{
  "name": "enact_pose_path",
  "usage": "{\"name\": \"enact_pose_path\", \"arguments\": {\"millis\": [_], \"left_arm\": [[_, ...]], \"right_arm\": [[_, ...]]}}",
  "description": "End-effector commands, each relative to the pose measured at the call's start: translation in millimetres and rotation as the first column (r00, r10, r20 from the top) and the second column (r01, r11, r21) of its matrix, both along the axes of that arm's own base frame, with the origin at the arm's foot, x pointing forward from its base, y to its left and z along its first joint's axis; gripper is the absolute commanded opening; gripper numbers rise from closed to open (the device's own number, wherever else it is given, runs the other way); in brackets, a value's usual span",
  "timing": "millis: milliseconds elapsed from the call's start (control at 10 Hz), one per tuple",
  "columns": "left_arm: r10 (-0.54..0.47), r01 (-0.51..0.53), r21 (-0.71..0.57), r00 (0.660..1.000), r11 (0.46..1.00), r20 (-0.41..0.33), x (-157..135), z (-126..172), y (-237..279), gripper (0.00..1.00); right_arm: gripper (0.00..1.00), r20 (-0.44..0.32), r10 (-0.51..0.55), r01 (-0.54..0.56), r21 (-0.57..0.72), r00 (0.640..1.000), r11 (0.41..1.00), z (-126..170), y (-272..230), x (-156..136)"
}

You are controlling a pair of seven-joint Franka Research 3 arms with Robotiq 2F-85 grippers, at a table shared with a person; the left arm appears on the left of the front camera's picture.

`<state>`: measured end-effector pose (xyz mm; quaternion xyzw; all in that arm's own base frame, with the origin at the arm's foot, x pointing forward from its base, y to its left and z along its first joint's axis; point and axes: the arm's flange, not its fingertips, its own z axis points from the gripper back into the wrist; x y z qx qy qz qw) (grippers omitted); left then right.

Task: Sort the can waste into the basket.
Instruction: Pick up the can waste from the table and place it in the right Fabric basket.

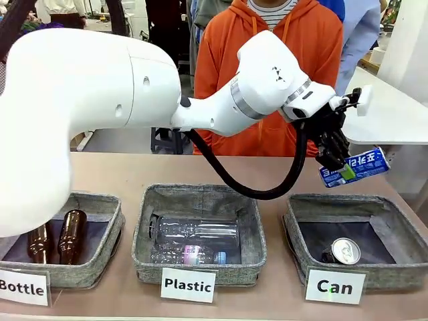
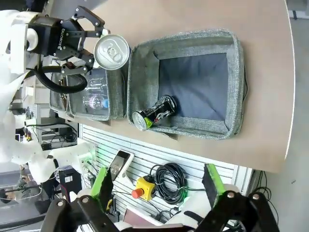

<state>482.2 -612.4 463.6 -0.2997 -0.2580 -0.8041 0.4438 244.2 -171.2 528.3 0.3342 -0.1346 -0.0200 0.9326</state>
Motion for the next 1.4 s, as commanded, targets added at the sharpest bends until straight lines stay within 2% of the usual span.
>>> {"name": "enact_pose_path", "arguments": {"millis": [0,100,200,700,800,900,1000,1100,1200,1300], "left_arm": [[-0.007,0.007,0.034,1.0,0.999,-0.006,0.3,5.5,-8.4,0.39],[-0.025,0.025,0.021,0.999,0.999,-0.022,-0.9,5.9,-7.6,0.85],[-0.038,0.038,0.016,0.999,0.999,-0.014,-2.5,6.7,-5.5,0.98],[-0.052,0.052,0.001,0.998,0.999,-0.025,-5.1,11.4,7.8,1.0],[-0.057,0.056,-0.007,0.998,0.998,-0.03,-6.9,17.2,16.6,1.0],[-0.064,0.066,0.047,0.997,0.997,-0.041,-4.4,26.3,30.0,1.0],[-0.014,0.017,0.053,0.998,0.998,-0.06,-2.2,36.4,51.6,1.0],[-0.054,0.063,0.068,0.991,0.996,-0.125,-3.0,54.9,92.9,1.0],[-0.053,0.065,0.087,0.989,0.994,-0.134,-4.8,70.8,138.2,1.0],[-0.053,0.065,0.077,0.987,0.995,-0.151,-8.5,82.0,186.7,1.0]], "right_arm": [[1.0,-0.01,-0.006,0.006,-0.02,1.0,1.0,2.0,-1.8,-1.8],[1.0,-0.01,-0.006,0.006,-0.02,1.0,1.0,2.0,-1.8,-1.8],[1.0,-0.01,-0.006,0.006,-0.02,1.0,1.0,2.0,-1.8,-1.8],[1.0,-0.01,-0.006,0.006,-0.02,1.0,1.0,2.0,-1.8,-1.8],[1.0,-0.01,-0.006,0.006,-0.02,1.0,1.0,2.0,-1.8,-1.8],[1.0,-0.01,-0.006,0.006,-0.02,1.0,1.0,2.0,-1.8,-1.8],[1.0,0.0,0.0,0.0,0.0,1.0,1.0,0.1,0.0,0.0],[1.0,0.053,0.046,-0.048,0.039,0.998,0.998,0.6,21.2,24.6],[1.0,0.107,0.073,-0.081,0.073,0.992,0.994,-2.1,47.3,51.8],[1.0,0.127,0.109,-0.121,0.093,0.986,0.988,-6.1,76.5,77.8]]}}
